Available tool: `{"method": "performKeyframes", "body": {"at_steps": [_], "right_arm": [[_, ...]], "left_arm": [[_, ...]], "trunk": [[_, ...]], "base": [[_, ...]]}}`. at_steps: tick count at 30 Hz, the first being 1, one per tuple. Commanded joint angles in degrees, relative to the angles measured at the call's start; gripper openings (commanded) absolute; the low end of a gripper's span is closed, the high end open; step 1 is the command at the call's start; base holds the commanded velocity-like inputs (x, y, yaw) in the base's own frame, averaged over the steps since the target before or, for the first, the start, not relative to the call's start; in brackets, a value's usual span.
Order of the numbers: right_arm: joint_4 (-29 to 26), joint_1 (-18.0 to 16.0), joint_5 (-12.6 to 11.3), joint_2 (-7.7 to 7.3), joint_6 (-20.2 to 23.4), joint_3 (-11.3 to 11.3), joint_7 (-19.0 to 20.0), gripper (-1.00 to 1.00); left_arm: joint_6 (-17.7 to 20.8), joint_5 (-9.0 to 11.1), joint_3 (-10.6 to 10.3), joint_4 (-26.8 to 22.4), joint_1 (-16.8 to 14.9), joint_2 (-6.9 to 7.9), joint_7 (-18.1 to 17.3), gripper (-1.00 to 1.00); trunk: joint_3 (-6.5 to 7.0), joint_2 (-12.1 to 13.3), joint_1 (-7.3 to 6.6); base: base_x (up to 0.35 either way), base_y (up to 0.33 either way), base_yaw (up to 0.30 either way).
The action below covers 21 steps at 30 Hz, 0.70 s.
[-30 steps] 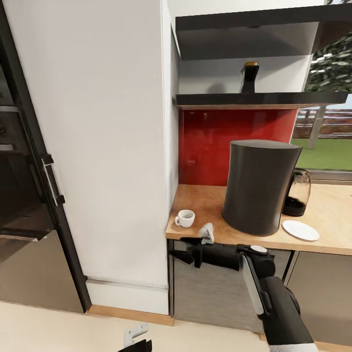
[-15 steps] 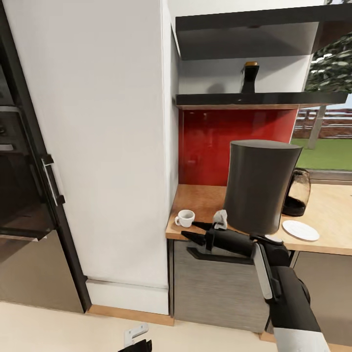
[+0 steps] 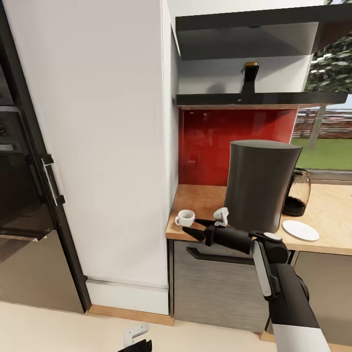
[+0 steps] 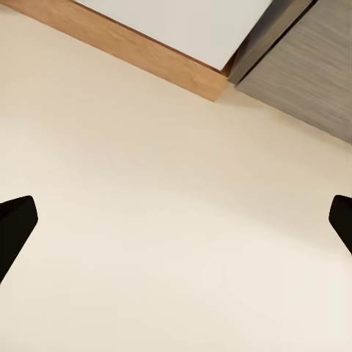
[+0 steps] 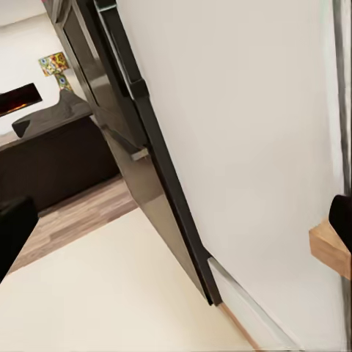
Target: Set up a coffee station on the kitchen countertop: keep the coffee maker on the countertop, move the bottle of coffee from the kitchen shelf to the counter next to the coffee maker, place a paper coffee filter on top of the coffee maker, put the saucer next to the coffee maker with the coffee cup on the saucer, and place the electric kettle next to the coffee maker.
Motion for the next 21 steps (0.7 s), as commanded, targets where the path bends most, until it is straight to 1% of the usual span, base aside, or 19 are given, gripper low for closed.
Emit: {"method": "performKeyframes", "body": {"at_steps": [1,7,13,20,21], "right_arm": [[0.0,0.0,-0.2,0.08,0.5,-0.1,-0.5,1.0],[0.2,0.0,-0.2,0.06,0.2,-0.1,-3.8,1.0],[0.2,0.0,-0.2,-0.02,0.1,-0.2,-4.2,1.0],[0.4,0.0,-0.1,-0.27,0.0,-0.4,-4.2,1.0],[0.4,0.0,-0.1,-0.33,0.0,-0.4,-4.2,1.0]], "left_arm": [[-0.1,0.3,-0.5,-0.1,0.0,0.0,0.3,1.0],[-0.1,0.3,-0.5,-0.1,0.0,0.02,0.3,1.0],[-0.1,0.4,-0.5,0.1,0.0,0.22,0.4,1.0],[0.0,0.5,-0.5,3.7,0.0,2.43,0.8,1.0],[0.0,0.5,-0.6,4.9,0.0,3.02,0.9,1.0]], "trunk": [[-0.07,0.0,0.0],[-0.07,0.0,0.0],[-0.07,0.0,0.0],[-0.07,0.0,0.0],[-0.07,0.0,0.0]], "base": [[0.0,0.0,0.0],[0.002,0.0,0.0],[0.057,0.0,0.0],[0.007,0.0,0.0],[0.0,0.0,0.0]]}}
